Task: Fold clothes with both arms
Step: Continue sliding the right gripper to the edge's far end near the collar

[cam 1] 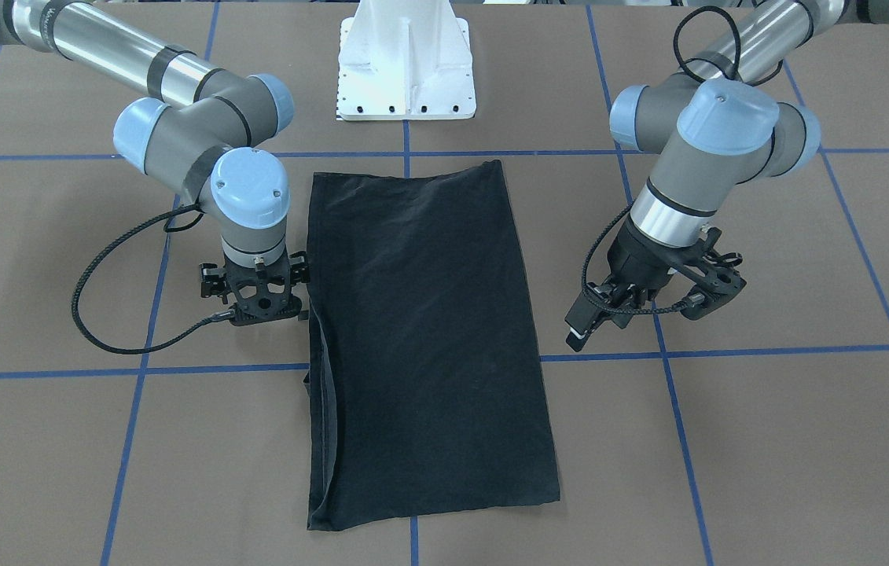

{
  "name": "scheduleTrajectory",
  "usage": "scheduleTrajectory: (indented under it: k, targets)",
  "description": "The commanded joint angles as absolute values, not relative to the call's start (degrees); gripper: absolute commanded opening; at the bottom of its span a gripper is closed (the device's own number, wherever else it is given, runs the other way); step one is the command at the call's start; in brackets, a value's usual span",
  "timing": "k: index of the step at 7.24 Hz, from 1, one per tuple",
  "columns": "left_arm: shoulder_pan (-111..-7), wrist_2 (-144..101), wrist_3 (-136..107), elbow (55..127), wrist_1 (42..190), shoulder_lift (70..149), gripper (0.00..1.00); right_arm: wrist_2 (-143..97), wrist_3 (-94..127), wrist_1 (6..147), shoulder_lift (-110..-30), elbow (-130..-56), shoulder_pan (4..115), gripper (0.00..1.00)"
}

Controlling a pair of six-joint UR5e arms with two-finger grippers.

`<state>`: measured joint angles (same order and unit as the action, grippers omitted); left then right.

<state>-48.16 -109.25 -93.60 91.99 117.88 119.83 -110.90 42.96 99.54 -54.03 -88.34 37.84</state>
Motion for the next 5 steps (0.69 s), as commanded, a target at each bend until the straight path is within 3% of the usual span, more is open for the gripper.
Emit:
scheduleTrajectory:
  k: [1, 5]
  targets:
    - [-48.2, -109.2, -93.6, 91.9, 117.9, 119.9, 1.00, -114.3, 42.8, 99.5, -53.8, -91.5, 40.0, 1.00]
    - [-48.2, -109.1, -89.7, 92.8, 117.5, 120.6, 1.00, -113.5, 43.6, 99.0, -45.5, -84.2, 39.0, 1.00]
